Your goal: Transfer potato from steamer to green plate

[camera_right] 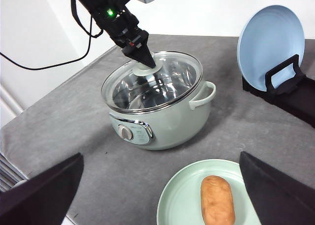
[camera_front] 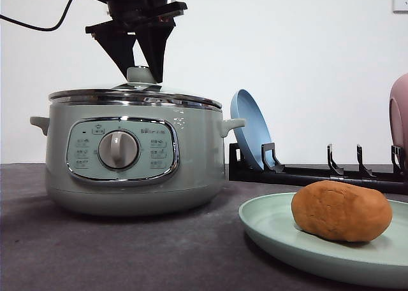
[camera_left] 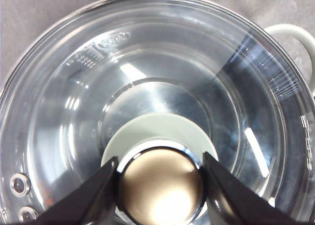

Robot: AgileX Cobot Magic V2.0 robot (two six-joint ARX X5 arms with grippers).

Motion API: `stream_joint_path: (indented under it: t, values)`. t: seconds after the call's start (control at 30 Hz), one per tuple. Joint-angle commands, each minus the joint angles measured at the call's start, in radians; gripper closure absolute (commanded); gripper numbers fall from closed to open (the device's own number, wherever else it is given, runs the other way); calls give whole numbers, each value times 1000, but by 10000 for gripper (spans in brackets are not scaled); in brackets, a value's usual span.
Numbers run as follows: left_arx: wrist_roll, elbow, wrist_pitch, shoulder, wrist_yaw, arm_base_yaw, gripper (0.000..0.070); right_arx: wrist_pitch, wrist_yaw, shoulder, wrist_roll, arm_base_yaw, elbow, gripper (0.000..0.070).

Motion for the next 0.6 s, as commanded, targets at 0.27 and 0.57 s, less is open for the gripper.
stream_joint_path:
  t: [0.27, 0.57]
  values:
    - [25, 15, 56, 46, -8, -9, 700, 6, 3, 1, -13, 5, 18, 57]
    - [54, 15, -48, 46, -8, -9, 700, 6, 32, 1, -17, 5, 18, 57]
